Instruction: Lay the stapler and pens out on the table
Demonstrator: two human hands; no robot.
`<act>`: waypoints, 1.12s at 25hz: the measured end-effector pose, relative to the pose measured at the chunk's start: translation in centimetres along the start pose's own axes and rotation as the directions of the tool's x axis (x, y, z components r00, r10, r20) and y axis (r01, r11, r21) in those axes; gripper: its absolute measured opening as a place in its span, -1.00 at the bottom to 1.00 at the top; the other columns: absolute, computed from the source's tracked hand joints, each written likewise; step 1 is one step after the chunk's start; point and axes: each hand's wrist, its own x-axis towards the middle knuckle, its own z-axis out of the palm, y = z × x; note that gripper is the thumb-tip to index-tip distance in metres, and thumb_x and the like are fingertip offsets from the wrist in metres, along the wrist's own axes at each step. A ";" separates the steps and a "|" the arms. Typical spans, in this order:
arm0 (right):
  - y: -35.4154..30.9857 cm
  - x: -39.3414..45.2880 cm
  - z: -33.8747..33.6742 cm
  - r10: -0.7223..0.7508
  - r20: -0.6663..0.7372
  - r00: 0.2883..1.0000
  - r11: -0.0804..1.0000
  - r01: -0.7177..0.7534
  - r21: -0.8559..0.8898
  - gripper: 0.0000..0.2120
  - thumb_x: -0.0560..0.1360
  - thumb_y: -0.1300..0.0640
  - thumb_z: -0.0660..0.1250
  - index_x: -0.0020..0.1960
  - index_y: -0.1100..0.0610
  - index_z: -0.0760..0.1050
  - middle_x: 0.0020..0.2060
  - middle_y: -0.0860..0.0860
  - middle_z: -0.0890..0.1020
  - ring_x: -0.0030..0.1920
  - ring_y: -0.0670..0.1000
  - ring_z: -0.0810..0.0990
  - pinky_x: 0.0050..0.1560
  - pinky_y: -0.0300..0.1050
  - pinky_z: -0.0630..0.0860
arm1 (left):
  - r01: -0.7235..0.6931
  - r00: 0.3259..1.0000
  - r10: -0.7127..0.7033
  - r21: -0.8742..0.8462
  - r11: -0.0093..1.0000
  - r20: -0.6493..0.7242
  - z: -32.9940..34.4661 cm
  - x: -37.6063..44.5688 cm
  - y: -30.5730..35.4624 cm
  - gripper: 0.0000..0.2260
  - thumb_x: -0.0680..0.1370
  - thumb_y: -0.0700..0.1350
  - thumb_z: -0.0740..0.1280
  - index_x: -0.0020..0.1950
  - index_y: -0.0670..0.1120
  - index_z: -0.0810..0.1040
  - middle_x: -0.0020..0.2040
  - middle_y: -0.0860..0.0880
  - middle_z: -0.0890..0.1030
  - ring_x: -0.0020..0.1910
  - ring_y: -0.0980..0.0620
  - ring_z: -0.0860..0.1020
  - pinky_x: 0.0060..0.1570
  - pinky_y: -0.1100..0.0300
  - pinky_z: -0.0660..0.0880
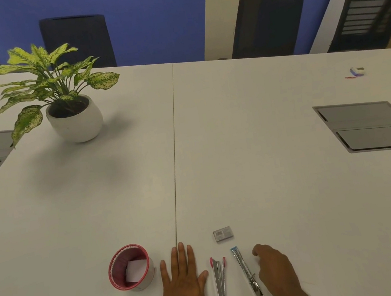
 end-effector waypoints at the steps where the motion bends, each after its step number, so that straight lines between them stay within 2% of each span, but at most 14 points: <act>1: 0.0 0.1 -0.2 -0.003 0.007 1.000 1.000 0.003 -0.011 -0.65 0.42 0.35 0.16 0.05 0.03 0.53 -0.07 -0.03 0.64 -0.08 0.08 0.63 -0.17 -0.13 0.39 | 0.002 1.000 -0.002 0.001 1.000 0.001 0.0 0.0 0.0 -0.34 0.61 0.24 -0.15 0.49 -0.15 0.32 0.52 -0.17 0.30 0.59 -0.04 -0.17 0.47 -0.17 -0.09; 3: 0.0 0.2 -0.1 -0.002 0.019 1.000 0.999 0.003 -0.039 -0.69 0.43 0.33 0.17 0.05 0.04 0.52 -0.07 -0.02 0.64 -0.08 0.07 0.62 -0.20 -0.17 0.32 | 0.003 1.000 -0.003 -0.001 1.000 -0.004 0.0 0.0 0.0 -0.34 0.61 0.24 -0.15 0.49 -0.15 0.33 0.52 -0.16 0.31 0.59 -0.03 -0.18 0.47 -0.16 -0.10; 7: 0.2 0.2 0.2 -0.002 0.018 1.000 1.000 0.002 -0.026 -0.75 0.46 0.29 0.18 0.03 0.05 0.52 -0.08 -0.01 0.64 -0.08 0.08 0.62 -0.20 -0.16 0.31 | 0.005 1.000 -0.005 -0.002 1.000 -0.003 0.0 0.1 0.0 -0.34 0.61 0.24 -0.15 0.48 -0.16 0.34 0.51 -0.17 0.32 0.59 -0.03 -0.16 0.46 -0.17 -0.09; 9: 0.0 0.2 0.0 0.001 0.008 1.000 1.000 -0.001 0.013 -0.75 0.47 0.29 0.21 0.05 0.06 0.54 -0.09 -0.03 0.64 -0.08 0.02 0.63 -0.21 -0.22 0.31 | 0.006 1.000 -0.006 0.001 1.000 0.002 0.1 0.1 -0.1 -0.35 0.61 0.24 -0.15 0.49 -0.15 0.31 0.53 -0.15 0.28 0.59 -0.03 -0.16 0.46 -0.17 -0.10; 11: 0.0 0.2 -0.3 0.060 -0.065 0.996 0.981 -0.047 0.187 -0.77 0.45 0.32 0.29 0.02 0.08 0.57 -0.13 -0.07 0.65 -0.14 -0.08 0.62 -0.19 -0.32 0.38 | 0.001 1.000 -0.001 0.007 1.000 0.007 0.2 0.1 -0.2 -0.36 0.61 0.24 -0.14 0.53 -0.14 0.23 0.57 -0.13 0.17 0.59 -0.03 -0.16 0.47 -0.16 -0.12; 13: 0.2 -0.1 -0.8 0.155 -0.190 0.969 0.924 -0.075 0.375 -0.78 0.41 0.35 0.37 -0.05 0.08 0.61 -0.20 -0.07 0.68 -0.24 -0.11 0.64 -0.16 -0.25 0.52 | -0.004 1.000 0.004 0.011 1.000 0.008 0.4 0.1 -0.3 -0.36 0.61 0.25 -0.13 0.56 -0.12 0.14 0.59 -0.11 0.04 0.59 -0.04 -0.15 0.47 -0.16 -0.14; 15: 0.7 -1.1 -1.4 0.206 -0.253 0.945 0.887 -0.070 0.457 -0.74 0.35 0.36 0.41 -0.15 0.00 0.61 -0.36 -0.10 0.66 -0.32 -0.10 0.61 -0.23 -0.28 0.53 | -0.004 1.000 0.004 0.014 1.000 0.011 0.4 0.1 -0.3 -0.36 0.60 0.25 -0.13 0.55 -0.12 0.15 0.58 -0.10 0.05 0.59 -0.04 -0.13 0.47 -0.16 -0.15; 17: 1.1 -2.8 -1.2 0.203 -0.162 0.966 0.874 -0.105 0.474 -0.68 0.27 0.29 0.47 -0.25 -0.15 0.54 -0.39 -0.07 0.62 -0.30 -0.10 0.58 -0.27 -0.39 0.47 | -0.002 1.000 0.002 0.019 1.000 0.013 0.4 0.1 -0.2 -0.36 0.60 0.25 -0.13 0.53 -0.12 0.19 0.57 -0.11 0.11 0.59 -0.04 -0.15 0.47 -0.16 -0.16; 19: 1.1 -4.6 -0.3 0.161 -0.036 0.986 0.894 -0.130 0.430 -0.72 0.18 0.05 0.53 -0.25 -0.20 0.48 -0.37 -0.09 0.60 -0.40 -0.11 0.53 -0.28 -0.37 0.48 | 0.001 1.000 -0.001 0.020 1.000 0.012 0.5 0.1 -0.3 -0.36 0.60 0.25 -0.13 0.54 -0.13 0.17 0.57 -0.11 0.10 0.59 -0.04 -0.17 0.47 -0.16 -0.16; 20: 0.9 -5.3 0.0 0.141 -0.002 0.990 0.918 -0.130 0.376 -0.70 0.15 -0.10 0.52 -0.21 -0.21 0.46 -0.35 -0.13 0.58 -0.40 -0.15 0.51 -0.25 -0.32 0.49 | 0.001 1.000 -0.001 0.016 1.000 0.013 0.5 0.2 -0.3 -0.35 0.60 0.25 -0.13 0.56 -0.13 0.13 0.59 -0.10 0.05 0.59 -0.03 -0.17 0.47 -0.16 -0.16; 22: 0.7 -5.8 0.9 0.094 0.051 0.994 0.965 -0.104 0.242 -0.57 0.16 -0.32 0.42 -0.05 -0.19 0.47 -0.21 -0.21 0.54 -0.22 -0.20 0.53 -0.16 -0.28 0.44 | 0.001 1.000 -0.001 0.007 1.000 0.017 0.3 0.2 -0.3 -0.36 0.60 0.26 -0.14 0.57 -0.10 0.07 0.61 -0.09 -0.01 0.59 -0.03 -0.19 0.47 -0.15 -0.18; 25: 0.0 -5.4 1.5 0.091 0.153 0.984 0.989 -0.107 0.106 -0.48 0.26 -0.37 0.31 0.12 -0.14 0.48 -0.06 -0.16 0.48 0.05 -0.11 0.55 -0.07 -0.23 0.38 | -0.008 1.000 0.008 0.011 1.000 0.001 0.2 0.1 -0.4 -0.35 0.60 0.26 -0.15 0.58 -0.09 0.07 0.60 -0.11 0.04 0.59 -0.03 -0.20 0.47 -0.14 -0.18; 28: -0.3 -5.1 1.9 0.120 0.116 0.986 0.979 -0.136 0.149 -0.60 0.33 -0.26 0.28 0.06 -0.08 0.55 -0.14 -0.12 0.43 0.05 -0.02 0.60 -0.09 -0.19 0.41 | -0.016 1.000 0.016 0.007 1.000 0.008 -0.2 0.2 -0.6 -0.35 0.60 0.26 -0.16 0.59 -0.07 -0.06 0.61 -0.06 -0.10 0.59 -0.02 -0.22 0.45 -0.13 -0.17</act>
